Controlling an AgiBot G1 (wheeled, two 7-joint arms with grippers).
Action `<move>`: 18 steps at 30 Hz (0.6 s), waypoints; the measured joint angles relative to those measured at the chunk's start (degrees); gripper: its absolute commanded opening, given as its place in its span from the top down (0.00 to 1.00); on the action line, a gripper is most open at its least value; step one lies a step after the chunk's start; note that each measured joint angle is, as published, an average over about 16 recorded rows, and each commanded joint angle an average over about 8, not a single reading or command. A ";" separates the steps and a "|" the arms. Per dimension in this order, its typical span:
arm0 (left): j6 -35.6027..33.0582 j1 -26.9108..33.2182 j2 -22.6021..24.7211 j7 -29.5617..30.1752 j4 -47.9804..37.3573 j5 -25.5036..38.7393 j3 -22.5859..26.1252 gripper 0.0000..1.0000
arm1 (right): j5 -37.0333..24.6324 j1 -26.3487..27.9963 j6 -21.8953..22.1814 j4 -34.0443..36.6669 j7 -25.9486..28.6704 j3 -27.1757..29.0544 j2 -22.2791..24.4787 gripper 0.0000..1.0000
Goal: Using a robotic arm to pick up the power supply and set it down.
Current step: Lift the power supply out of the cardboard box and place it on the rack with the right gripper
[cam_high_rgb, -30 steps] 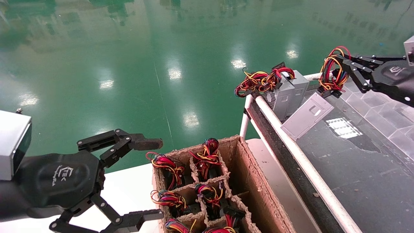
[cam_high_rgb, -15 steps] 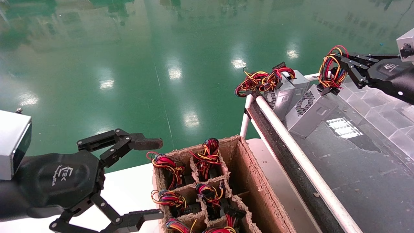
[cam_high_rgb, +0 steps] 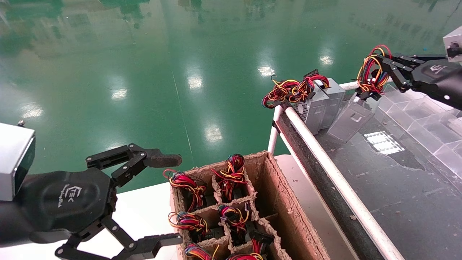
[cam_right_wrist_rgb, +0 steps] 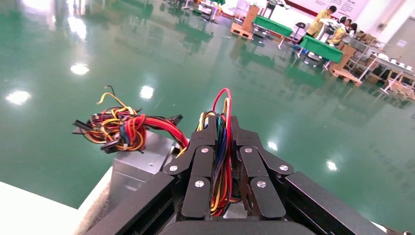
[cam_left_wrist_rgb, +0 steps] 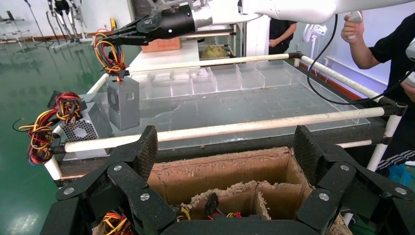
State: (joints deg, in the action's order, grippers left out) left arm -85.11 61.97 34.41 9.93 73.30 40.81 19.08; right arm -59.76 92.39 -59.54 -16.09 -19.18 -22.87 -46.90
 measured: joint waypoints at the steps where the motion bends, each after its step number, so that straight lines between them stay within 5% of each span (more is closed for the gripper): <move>1: 0.00 0.00 0.00 0.00 0.00 0.00 0.00 0.00 | -0.18 0.43 0.19 0.71 -0.29 -0.09 -0.34 1.00; 18: 0.02 0.01 -0.02 -0.02 0.00 -0.03 0.04 0.00 | -3.17 6.99 5.07 10.83 -3.48 -1.85 -5.78 1.00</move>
State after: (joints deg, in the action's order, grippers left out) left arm -85.09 61.98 34.40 9.90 73.30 40.78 19.12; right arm -62.93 99.38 -54.47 -5.25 -22.66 -24.72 -52.68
